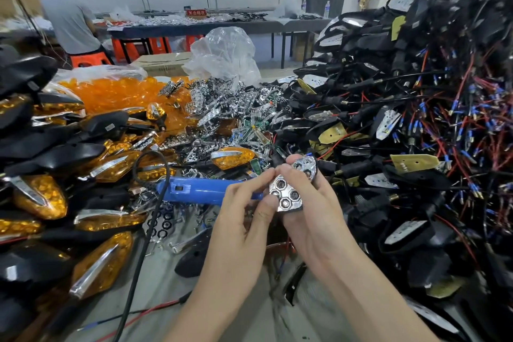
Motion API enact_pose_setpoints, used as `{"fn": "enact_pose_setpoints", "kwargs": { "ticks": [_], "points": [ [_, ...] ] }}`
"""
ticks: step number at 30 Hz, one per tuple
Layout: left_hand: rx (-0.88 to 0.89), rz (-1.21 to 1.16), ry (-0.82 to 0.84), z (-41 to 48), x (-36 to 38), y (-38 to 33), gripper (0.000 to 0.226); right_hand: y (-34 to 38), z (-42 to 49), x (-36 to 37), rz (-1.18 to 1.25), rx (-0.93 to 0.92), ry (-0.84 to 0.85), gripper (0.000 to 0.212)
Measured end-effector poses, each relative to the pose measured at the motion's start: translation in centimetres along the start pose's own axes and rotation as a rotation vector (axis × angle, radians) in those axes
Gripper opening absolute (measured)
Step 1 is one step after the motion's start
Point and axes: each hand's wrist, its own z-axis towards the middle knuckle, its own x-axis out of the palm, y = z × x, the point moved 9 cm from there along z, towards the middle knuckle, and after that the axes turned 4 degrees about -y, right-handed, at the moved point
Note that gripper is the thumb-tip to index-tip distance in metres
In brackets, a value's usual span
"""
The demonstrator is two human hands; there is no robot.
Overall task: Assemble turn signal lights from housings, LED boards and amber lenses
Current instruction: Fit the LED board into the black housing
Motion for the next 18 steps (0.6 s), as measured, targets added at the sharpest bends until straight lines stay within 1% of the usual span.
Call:
{"fn": "enact_pose_setpoints", "kwargs": {
  "ticks": [3,7,12,18],
  "points": [
    [-0.032,-0.057,0.004,0.1,-0.1,0.2,0.032,-0.1,0.0,0.0,-0.014,-0.006,-0.001,0.016],
    [-0.03,-0.039,-0.004,0.1,-0.2,0.0,0.033,0.0,-0.2,0.1,-0.035,0.002,0.005,0.011],
    [0.011,-0.001,-0.029,0.0,-0.4,-0.6,0.039,0.0,-0.3,0.1,-0.035,0.007,0.011,0.024],
    [0.108,0.104,-0.054,-0.2,-0.6,-1.6,0.038,0.0,-0.3,0.3,-0.03,0.019,0.047,0.024]
  ]
}}
